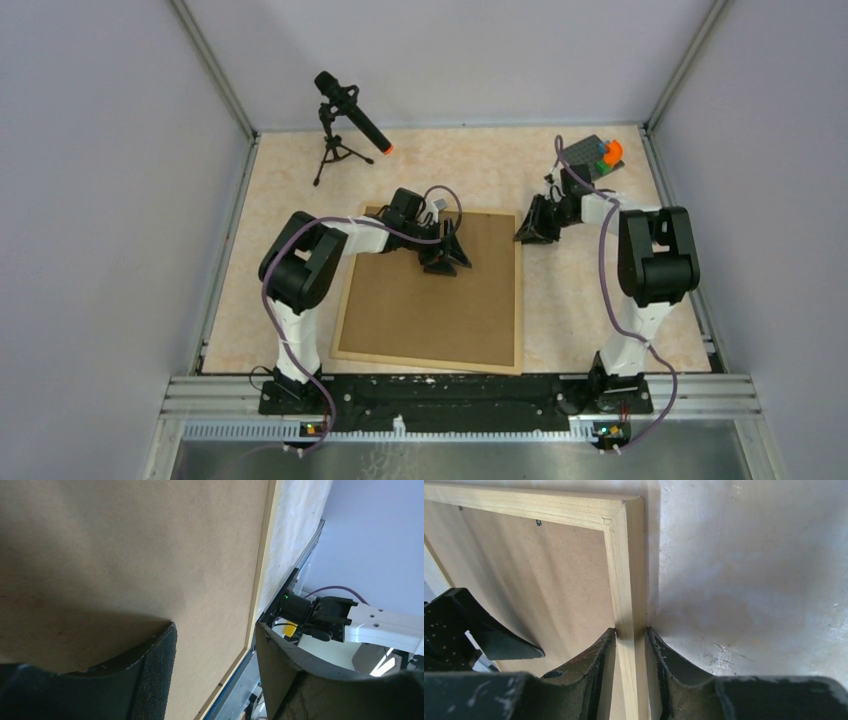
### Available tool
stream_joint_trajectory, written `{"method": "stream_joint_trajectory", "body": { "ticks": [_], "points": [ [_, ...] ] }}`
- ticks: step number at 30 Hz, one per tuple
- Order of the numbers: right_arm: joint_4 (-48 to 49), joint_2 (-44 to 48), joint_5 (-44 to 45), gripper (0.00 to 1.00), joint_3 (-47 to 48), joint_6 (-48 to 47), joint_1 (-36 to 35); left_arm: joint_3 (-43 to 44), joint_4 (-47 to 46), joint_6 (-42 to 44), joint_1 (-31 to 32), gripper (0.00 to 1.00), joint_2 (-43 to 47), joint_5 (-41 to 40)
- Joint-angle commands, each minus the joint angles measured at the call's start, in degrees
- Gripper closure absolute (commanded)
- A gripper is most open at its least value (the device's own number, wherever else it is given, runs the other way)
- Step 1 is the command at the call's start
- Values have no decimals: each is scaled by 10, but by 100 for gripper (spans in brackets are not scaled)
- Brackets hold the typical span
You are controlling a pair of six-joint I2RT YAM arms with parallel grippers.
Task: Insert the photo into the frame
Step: Install the photo frame at the center of the board.
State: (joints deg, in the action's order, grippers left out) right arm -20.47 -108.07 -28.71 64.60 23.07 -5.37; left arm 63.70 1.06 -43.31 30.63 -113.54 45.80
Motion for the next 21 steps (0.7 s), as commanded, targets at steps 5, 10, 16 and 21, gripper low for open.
{"method": "stream_joint_trajectory", "body": {
  "ticks": [5, 10, 16, 21],
  "points": [
    [-51, -26, 98, 73, 12, -32, -13, -19, -28, -13, -9, 35, -20, -13],
    [-71, -43, 172, 73, 28, -29, -32, -21, -29, -16, -9, 37, -25, -6],
    [-81, -72, 197, 73, 52, -27, -48, -21, -29, -16, -9, 37, -26, -3],
    [-87, -76, 166, 68, 68, -29, -59, -22, -31, -17, -9, 38, -27, -3]
  ]
}}
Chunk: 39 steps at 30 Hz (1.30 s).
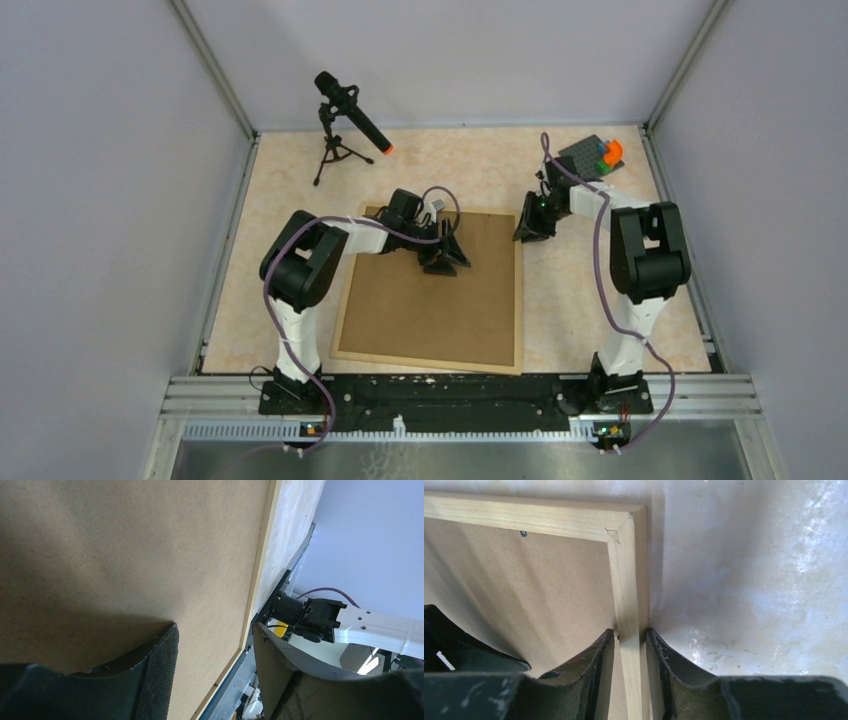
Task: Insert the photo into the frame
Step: Install the photo frame at the center of the board.
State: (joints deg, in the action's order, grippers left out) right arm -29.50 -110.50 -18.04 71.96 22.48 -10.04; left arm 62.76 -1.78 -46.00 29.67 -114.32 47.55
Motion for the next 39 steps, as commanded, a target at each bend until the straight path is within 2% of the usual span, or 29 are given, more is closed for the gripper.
{"method": "stream_joint_trajectory", "body": {
  "ticks": [1, 3, 6, 10, 17, 39],
  "points": [
    [10, -49, 21, 64, -6, -23, -13, -12, -3, 9, 1, 38, -19, -20],
    [22, -35, -44, 57, -7, -19, -5, -13, -3, 10, 1, 38, -19, -20],
    [40, 1, -69, 56, -30, -7, 25, -12, -5, 9, 1, 39, -19, -18],
    [34, 36, -59, 62, -54, -20, 53, -12, -6, 10, 0, 39, -18, -17],
    [35, 30, -49, 69, -58, -28, 64, -14, -10, 9, 1, 39, -17, -14],
    [9, -16, 42, 69, -21, -32, 6, -16, -10, 8, 1, 40, -15, -14]
  ]
}}
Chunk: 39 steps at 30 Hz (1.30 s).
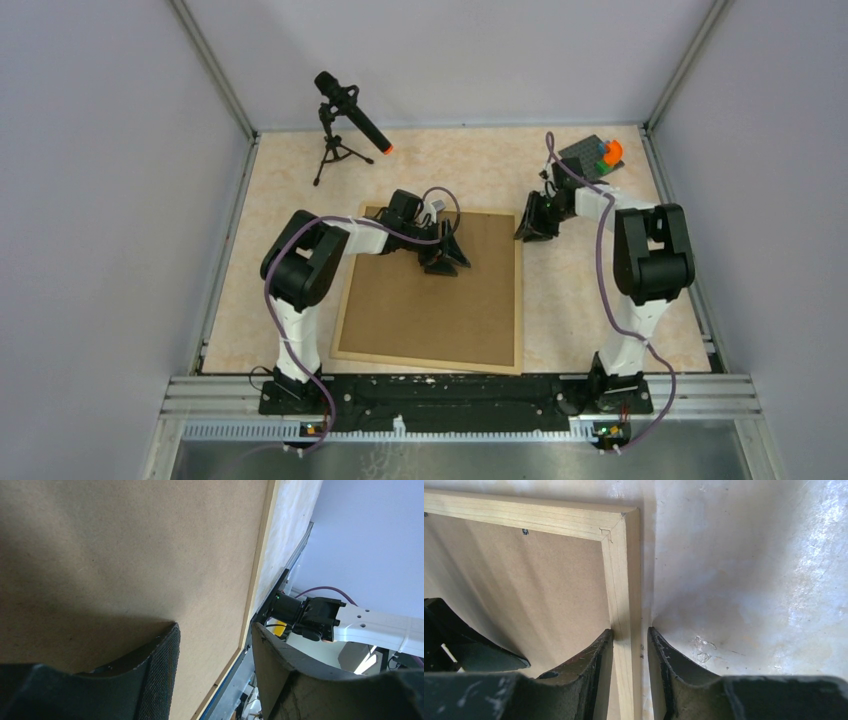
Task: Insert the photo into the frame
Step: Install the photo frame at the center of the board.
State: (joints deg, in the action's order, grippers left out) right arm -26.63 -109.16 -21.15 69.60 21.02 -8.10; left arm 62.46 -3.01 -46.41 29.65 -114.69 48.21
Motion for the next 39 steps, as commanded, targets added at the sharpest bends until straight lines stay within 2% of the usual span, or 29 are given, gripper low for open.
{"method": "stream_joint_trajectory", "body": {
  "ticks": [1, 9, 11, 15, 21, 26, 39],
  "points": [
    [-20, -31, 79, 69, 1, -18, -14, -13, 2, 13, 0, 40, -11, -21],
    [-35, -34, 125, 69, -8, -23, -17, -13, 3, 12, 1, 40, -11, -22],
    [-31, -30, 90, 69, -10, -24, -13, -13, 3, 13, 0, 40, -11, -22],
    [14, -23, -40, 69, -35, -2, 28, -13, 3, 13, 1, 41, -11, -20],
    [18, -17, -59, 69, -47, -4, 42, -13, 2, 12, 0, 41, -11, -19],
    [-8, -16, 16, 70, -33, -20, 27, -13, 0, 11, 1, 41, -11, -18],
    [-52, -54, 106, 71, 17, -22, -28, -13, 2, 13, 1, 41, -10, -19]
  ]
}}
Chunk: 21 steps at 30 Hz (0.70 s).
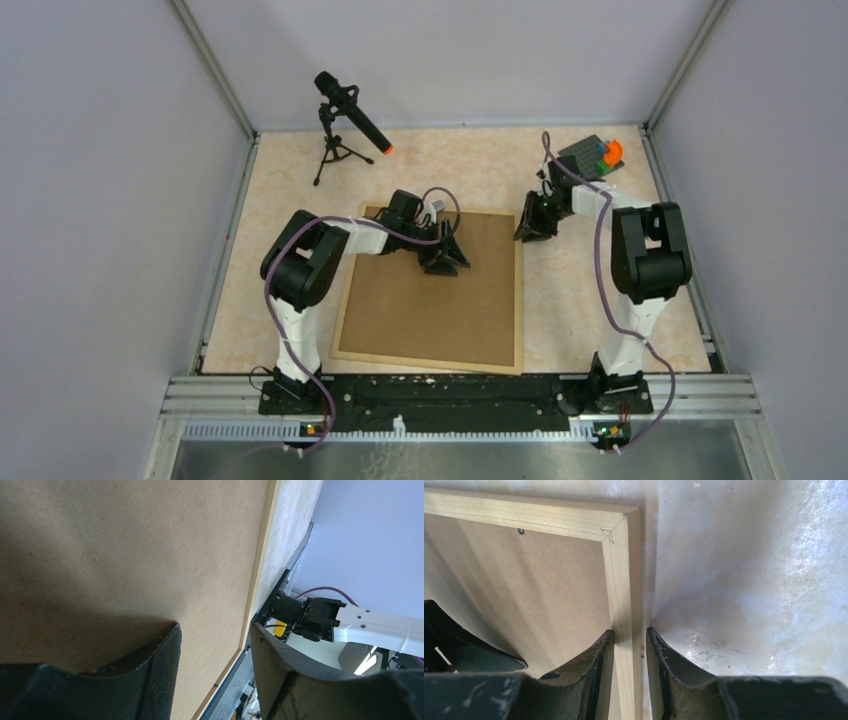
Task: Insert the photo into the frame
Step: Install the photo frame at the center of the board.
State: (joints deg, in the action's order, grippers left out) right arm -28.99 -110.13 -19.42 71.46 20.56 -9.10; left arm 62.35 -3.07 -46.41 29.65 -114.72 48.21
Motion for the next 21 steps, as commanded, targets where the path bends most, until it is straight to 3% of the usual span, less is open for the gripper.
{"method": "stream_joint_trajectory", "body": {
  "ticks": [1, 8, 11, 15, 17, 19, 21],
  "points": [
    [-29, -49, 94, 71, 0, -16, -18, -12, 3, 12, 0, 41, -10, -20],
    [-48, -91, 200, 71, 23, -3, -51, -12, 3, 12, 1, 41, -9, -21],
    [-85, -116, 301, 72, 55, 12, -100, -12, 3, 13, 0, 41, -10, -22],
    [-133, -148, 339, 70, 97, 15, -132, -8, 8, 17, 0, 41, -8, -24],
    [-116, -138, 274, 65, 104, 5, -125, -2, 18, 26, 0, 41, -2, -32],
    [-64, -94, 121, 61, 95, 6, -94, 14, 52, 51, 0, 39, 17, -49],
    [-33, -35, 28, 57, 102, 13, -67, 37, 90, 82, -2, 34, 42, -70]
  ]
}}
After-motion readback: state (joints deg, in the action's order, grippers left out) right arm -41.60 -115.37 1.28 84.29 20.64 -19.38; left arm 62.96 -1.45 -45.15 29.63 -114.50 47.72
